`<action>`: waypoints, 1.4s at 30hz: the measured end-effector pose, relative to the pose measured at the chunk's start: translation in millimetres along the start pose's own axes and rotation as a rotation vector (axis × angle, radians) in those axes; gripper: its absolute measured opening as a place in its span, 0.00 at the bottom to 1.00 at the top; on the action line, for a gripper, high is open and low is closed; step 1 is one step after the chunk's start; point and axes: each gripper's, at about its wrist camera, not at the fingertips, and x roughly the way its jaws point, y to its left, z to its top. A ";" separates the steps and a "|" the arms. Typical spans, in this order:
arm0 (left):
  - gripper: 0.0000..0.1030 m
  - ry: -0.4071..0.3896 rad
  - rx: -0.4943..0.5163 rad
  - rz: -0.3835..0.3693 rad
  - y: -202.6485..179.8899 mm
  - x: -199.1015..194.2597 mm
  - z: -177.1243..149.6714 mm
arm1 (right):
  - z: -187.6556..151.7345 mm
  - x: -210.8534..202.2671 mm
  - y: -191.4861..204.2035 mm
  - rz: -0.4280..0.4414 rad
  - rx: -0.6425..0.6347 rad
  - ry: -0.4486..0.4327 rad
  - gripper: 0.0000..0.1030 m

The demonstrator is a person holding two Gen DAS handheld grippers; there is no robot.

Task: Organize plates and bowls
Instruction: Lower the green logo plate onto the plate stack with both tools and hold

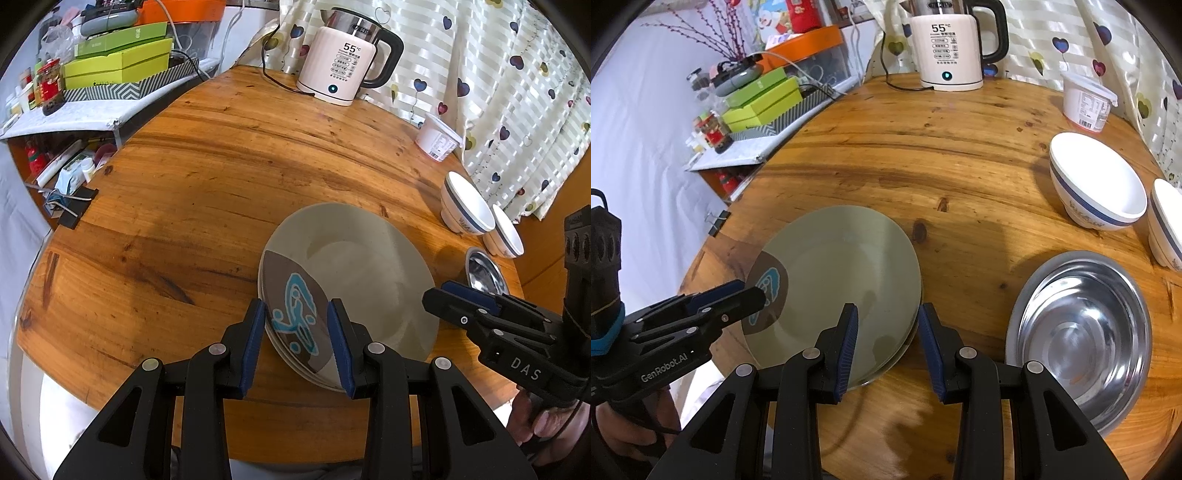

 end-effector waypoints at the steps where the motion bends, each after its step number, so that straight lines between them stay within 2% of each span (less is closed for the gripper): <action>1: 0.35 0.001 0.001 0.000 -0.2 0.0 -0.4 | 0.0 0.0 -0.1 0.001 0.000 0.000 0.33; 42: 0.35 0.004 -0.006 0.013 -1.7 4.0 1.5 | -2.5 3.2 -3.7 0.019 0.014 0.019 0.33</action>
